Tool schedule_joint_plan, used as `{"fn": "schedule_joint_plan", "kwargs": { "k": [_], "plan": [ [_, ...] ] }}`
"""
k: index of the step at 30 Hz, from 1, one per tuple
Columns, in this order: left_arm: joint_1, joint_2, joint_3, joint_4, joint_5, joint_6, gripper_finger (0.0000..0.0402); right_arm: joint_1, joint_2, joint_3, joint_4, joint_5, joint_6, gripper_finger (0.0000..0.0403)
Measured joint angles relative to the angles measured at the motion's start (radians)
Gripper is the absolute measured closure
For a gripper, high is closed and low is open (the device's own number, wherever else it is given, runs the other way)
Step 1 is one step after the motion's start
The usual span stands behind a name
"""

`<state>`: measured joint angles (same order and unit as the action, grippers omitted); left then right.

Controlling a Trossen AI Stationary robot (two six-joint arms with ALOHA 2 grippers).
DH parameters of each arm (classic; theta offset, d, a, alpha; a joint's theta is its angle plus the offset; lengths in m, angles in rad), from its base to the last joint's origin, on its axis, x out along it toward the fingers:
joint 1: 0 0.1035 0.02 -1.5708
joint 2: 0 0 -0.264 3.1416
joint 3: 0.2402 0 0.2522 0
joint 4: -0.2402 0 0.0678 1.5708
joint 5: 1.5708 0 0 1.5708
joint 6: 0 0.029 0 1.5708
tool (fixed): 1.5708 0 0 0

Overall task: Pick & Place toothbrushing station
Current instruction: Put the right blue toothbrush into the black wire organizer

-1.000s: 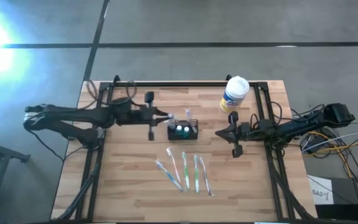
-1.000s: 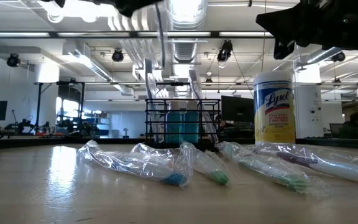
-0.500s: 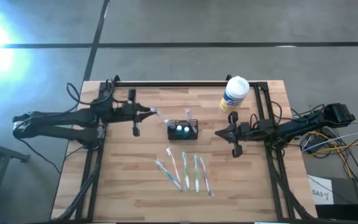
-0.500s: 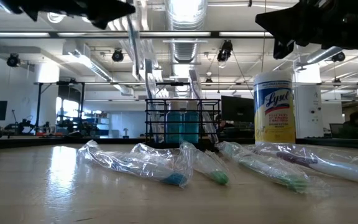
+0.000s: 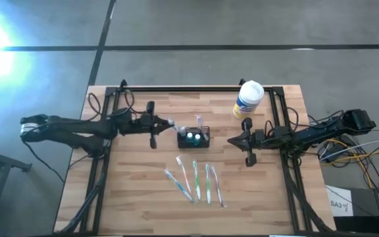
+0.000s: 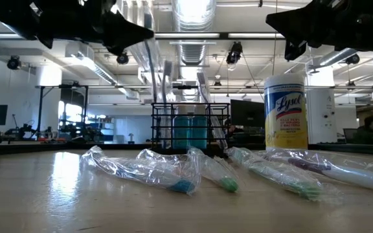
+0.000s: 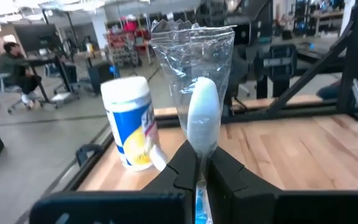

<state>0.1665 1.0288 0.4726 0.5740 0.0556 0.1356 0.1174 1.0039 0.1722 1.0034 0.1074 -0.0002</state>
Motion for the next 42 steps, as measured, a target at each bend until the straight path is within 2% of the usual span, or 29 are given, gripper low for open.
{"fn": "schedule_joint_plan", "kwargs": {
  "k": [10,31,42],
  "plan": [
    [0.005,0.166,0.022,0.079,0.014,-0.001,0.0387,0.0,0.0,0.0,-0.002,0.0,0.0,0.0394],
    [0.022,0.316,0.014,0.087,0.02,0.062,0.0384,0.0,0.0,0.0,-0.002,0.0,0.0,0.0394],
    [0.022,0.3,0.013,0.082,0.021,0.051,0.0334,0.0,0.0,0.0,-0.001,0.0,0.0,0.0394]
  ]
}}
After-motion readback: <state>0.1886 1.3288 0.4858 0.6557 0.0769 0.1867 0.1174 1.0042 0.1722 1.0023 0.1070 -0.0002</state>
